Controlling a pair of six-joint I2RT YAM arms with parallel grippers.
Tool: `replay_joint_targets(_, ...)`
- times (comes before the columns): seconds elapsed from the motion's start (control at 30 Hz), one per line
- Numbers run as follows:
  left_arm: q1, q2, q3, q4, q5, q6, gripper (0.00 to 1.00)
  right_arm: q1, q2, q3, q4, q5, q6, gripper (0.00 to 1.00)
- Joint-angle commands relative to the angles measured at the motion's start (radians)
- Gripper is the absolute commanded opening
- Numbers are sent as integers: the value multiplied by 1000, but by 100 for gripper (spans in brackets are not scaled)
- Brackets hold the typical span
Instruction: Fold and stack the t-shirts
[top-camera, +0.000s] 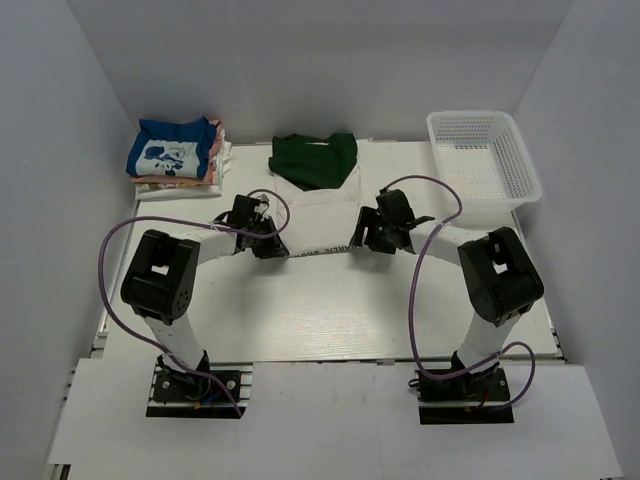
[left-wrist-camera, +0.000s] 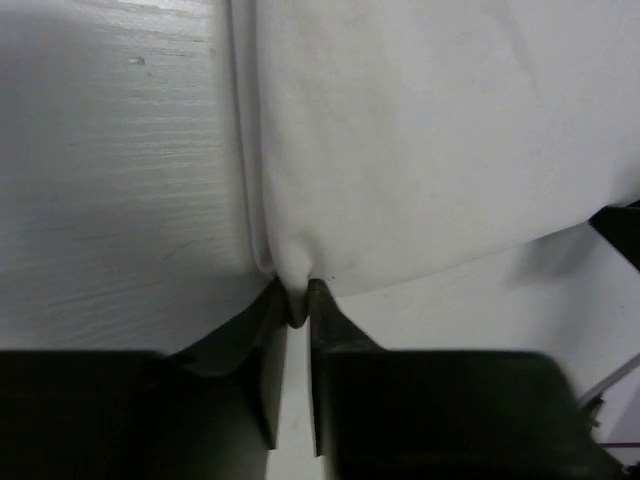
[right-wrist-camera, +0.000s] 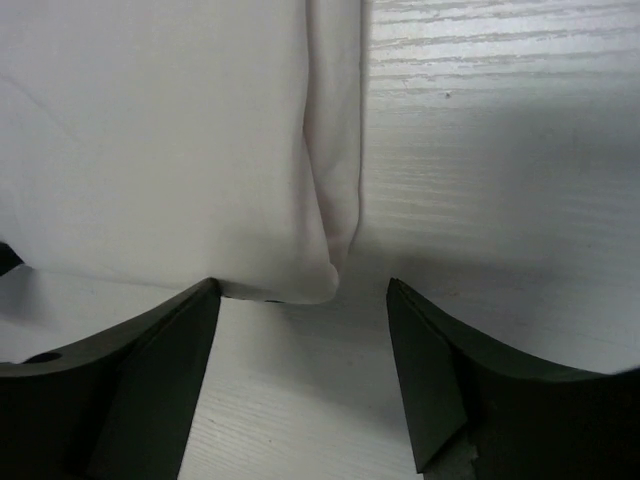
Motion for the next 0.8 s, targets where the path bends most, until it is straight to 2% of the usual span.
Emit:
replay_joint_targets(0.0,-6,29,-10,-26,15,7,20,-11,39,-7,43,-31,12,73)
replay_joint_targets(0.1,-6,29,-1,-37,15,7,13,-16,64,3,92,-68,20,63)
replay_joint_targets(0.17,-6,29,-1,-37,6,7,2,-19,71,0,109,-76,23,38)
replay_joint_targets(0.23,-6,18,-1,-37,6,7,0,-21,82,2,121,-79,18,6)
replay_joint_targets(0.27,-6,9,-1,-37,6,7,0,-21,82,4,117,-74,-1,1)
replay_joint_targets(0.4,-6,-50,-36,-37,6,7,0,-21,67,-3,74,-79,-29,0)
replay_joint_targets(0.5,-31,-127,-71,-103,-10,7,0,-8,-25,-74,60,-108,-48,0)
replay_joint_targets(0.53,-40,-199,-90,-112,-10,7,0,-10,-103,-96,20,-120,-51,0)
replay_joint_targets(0.6,-63,-282,-143,-152,-10,7,0,-2,-155,-156,-34,-172,-54,0)
replay_joint_targets(0.77,-101,-573,-197,-279,38,-16,0,16,-398,-168,-383,-200,-141,0)
